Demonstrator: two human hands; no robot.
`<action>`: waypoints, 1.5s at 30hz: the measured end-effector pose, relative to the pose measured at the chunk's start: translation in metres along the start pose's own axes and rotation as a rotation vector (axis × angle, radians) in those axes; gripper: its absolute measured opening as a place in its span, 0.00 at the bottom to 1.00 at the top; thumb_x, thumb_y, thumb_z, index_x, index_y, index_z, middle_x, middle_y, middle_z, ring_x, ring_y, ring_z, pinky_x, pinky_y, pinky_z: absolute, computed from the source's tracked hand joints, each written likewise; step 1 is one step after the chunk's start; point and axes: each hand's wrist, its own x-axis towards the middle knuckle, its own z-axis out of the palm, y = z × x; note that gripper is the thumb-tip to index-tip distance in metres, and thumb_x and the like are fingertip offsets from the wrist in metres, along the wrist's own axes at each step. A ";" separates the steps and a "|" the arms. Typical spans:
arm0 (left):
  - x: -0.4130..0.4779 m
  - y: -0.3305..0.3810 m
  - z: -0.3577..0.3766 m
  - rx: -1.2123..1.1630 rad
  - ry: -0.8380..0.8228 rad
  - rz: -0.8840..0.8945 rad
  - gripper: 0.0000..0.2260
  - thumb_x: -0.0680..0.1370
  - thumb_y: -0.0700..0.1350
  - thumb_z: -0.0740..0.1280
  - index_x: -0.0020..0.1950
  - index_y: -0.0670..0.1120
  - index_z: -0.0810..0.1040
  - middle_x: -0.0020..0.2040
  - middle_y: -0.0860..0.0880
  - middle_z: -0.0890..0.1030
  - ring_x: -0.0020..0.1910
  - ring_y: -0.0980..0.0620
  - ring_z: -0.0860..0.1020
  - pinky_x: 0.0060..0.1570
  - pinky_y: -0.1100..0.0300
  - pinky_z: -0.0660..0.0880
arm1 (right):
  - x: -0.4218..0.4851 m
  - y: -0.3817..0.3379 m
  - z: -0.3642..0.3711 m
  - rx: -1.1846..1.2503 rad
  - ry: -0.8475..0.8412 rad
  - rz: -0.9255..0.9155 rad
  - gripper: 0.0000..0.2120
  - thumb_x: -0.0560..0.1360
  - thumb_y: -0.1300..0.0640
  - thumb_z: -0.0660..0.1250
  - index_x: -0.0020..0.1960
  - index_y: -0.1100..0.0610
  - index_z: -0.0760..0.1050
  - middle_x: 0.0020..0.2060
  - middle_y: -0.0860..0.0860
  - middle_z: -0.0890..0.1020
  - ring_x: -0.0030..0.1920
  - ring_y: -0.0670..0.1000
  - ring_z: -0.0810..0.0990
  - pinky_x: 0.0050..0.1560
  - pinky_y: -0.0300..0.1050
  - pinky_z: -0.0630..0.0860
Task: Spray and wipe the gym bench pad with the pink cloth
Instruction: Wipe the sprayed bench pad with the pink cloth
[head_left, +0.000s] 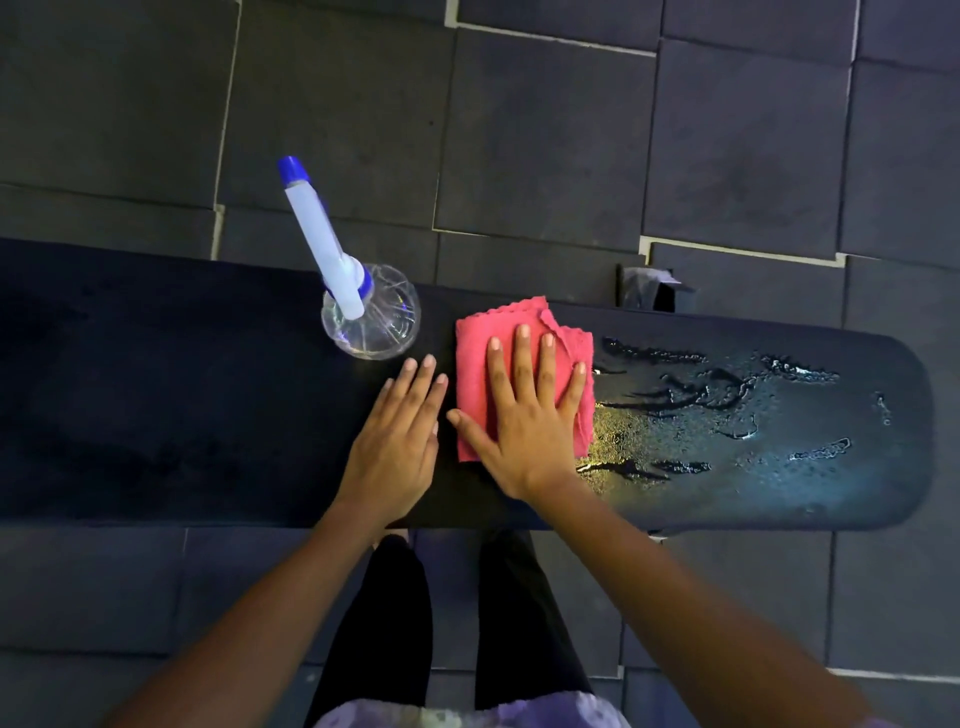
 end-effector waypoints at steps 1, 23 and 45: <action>-0.001 -0.001 0.004 0.018 -0.003 -0.005 0.24 0.80 0.42 0.54 0.75 0.39 0.62 0.77 0.40 0.61 0.77 0.44 0.57 0.74 0.46 0.57 | 0.001 0.000 0.006 -0.037 0.014 0.007 0.40 0.76 0.30 0.47 0.80 0.53 0.49 0.80 0.57 0.49 0.79 0.62 0.44 0.73 0.72 0.42; 0.022 0.032 0.007 0.008 -0.016 0.004 0.24 0.82 0.48 0.51 0.77 0.39 0.58 0.78 0.42 0.57 0.78 0.45 0.54 0.76 0.50 0.51 | -0.009 0.070 -0.005 -0.065 0.062 -0.136 0.34 0.76 0.45 0.49 0.80 0.54 0.49 0.80 0.51 0.52 0.80 0.54 0.48 0.76 0.57 0.52; 0.031 0.076 0.031 0.037 -0.009 -0.045 0.26 0.82 0.51 0.51 0.77 0.40 0.58 0.79 0.42 0.55 0.78 0.47 0.51 0.76 0.45 0.50 | 0.016 0.099 -0.023 -0.033 0.098 -0.175 0.37 0.75 0.45 0.51 0.80 0.57 0.48 0.80 0.54 0.50 0.80 0.56 0.47 0.77 0.62 0.49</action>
